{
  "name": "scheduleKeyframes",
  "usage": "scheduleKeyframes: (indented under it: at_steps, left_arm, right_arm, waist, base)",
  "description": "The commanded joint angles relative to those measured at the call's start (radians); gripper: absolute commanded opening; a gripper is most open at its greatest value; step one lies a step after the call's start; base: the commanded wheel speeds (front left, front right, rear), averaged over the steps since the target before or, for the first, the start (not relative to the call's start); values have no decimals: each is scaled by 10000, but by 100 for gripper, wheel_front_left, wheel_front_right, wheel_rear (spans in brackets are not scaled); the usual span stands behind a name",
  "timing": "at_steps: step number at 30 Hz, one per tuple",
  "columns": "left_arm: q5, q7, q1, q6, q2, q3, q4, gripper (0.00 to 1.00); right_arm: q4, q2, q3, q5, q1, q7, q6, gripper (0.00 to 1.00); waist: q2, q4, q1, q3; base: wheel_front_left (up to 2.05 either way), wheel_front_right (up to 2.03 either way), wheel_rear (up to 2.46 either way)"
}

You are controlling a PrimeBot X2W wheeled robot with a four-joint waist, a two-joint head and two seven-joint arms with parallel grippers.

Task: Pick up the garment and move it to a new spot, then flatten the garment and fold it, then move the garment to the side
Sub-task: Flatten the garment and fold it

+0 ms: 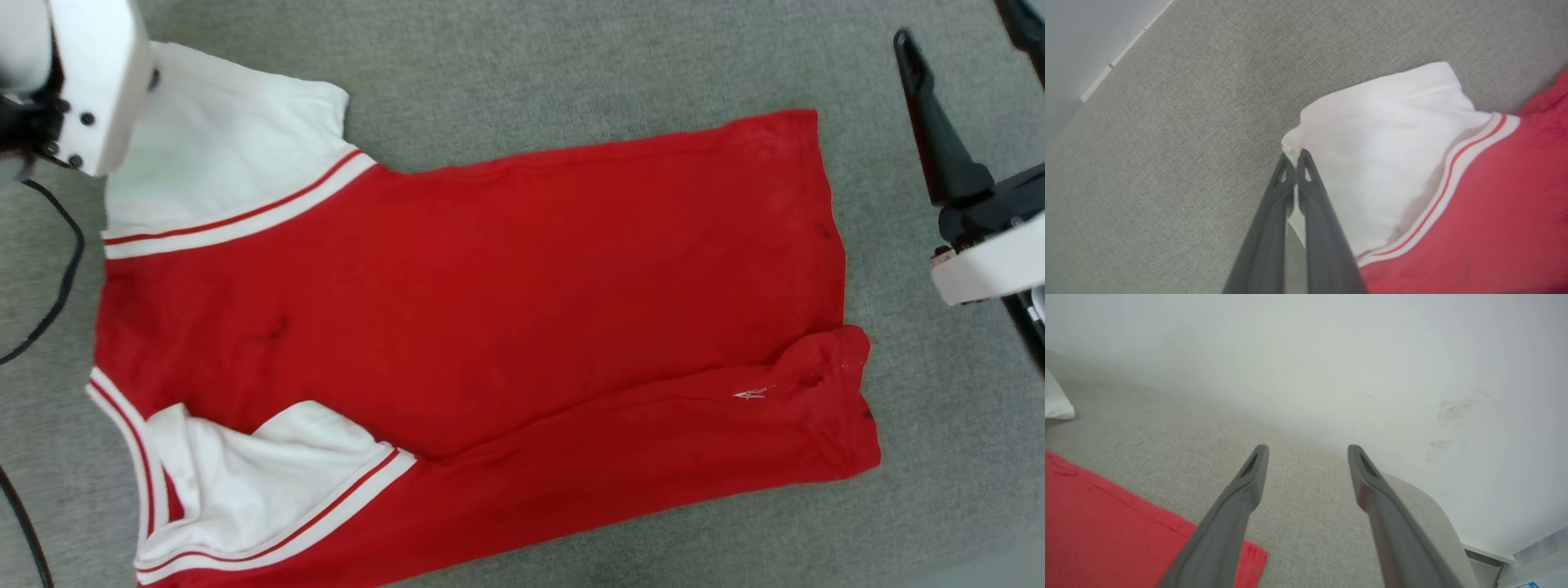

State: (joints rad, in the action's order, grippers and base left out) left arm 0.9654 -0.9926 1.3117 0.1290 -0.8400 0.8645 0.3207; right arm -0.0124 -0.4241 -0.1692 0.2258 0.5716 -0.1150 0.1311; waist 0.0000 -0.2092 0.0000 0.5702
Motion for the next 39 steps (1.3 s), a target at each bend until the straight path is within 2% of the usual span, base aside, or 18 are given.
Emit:
scheduleKeyframes:
  at_steps: [1,4,10,15,20,24,30,36,37,38,39]
  left_arm:
    - [125,200,-186,-3,18,184,-174,0]
    - [266,513,-238,-2,99,417,-468,0]
    - [225,923,-248,-1,102,1032,-1197,0]
    - [386,1230,-38,-1,180,1275,-1553,0]
    - [535,1680,268,0,307,1296,-1598,0]
    - [626,1847,410,0,336,1298,-1583,0]
    - [679,1984,672,0,284,1473,-1639,0]
    - [707,2141,704,0,305,1682,-1705,0]
    - [712,2172,709,0,277,1723,-1719,0]
    - [719,2206,703,-1,260,1776,-1725,0]
    - [719,2243,687,0,233,1822,-1717,0]
  right_arm:
    - [217,-605,-393,380,316,1018,-8,100]
    - [340,-1354,-787,1200,992,2411,-8,100]
    - [595,-3029,-2655,3032,2259,5860,-8,100]
    - [827,-3729,-4018,4748,3148,8558,-10,100]
    - [1711,-3652,-4764,5801,3869,10363,-8,100]
    - [2370,-3328,-4900,6115,4219,10998,-8,100]
    - [3702,-2456,-4908,6189,4661,11052,-8,100]
    - [4442,-2059,-5724,6374,3989,10984,-7,100]
    - [4495,-2075,-5803,6388,3961,10886,-7,21]
    - [4535,-2100,-5863,6422,3964,10766,-7,0]
    - [4561,-2115,-5851,6462,4017,10563,-7,0]
  waist:
    - [0,253,0,-417]
    - [0,445,0,-672]
    - [0,860,0,-925]
    - [0,1177,0,-884]
    - [0,1483,0,-650]
    - [0,1627,0,-483]
    - [0,1854,0,-184]
    - [0,1976,0,-16]
    - [0,1976,0,-13]
    - [0,1976,0,-32]
    - [0,1965,0,-76]
  base:
    - [0,0,0]
    - [0,0,0]
    - [0,0,0]
    - [0,0,0]
    - [0,0,0]
    - [0,0,0]
    - [0,0,0]
    - [0,0,0]
    - [0,0,0]
    - [0,0,0]
    - [0,0,0]
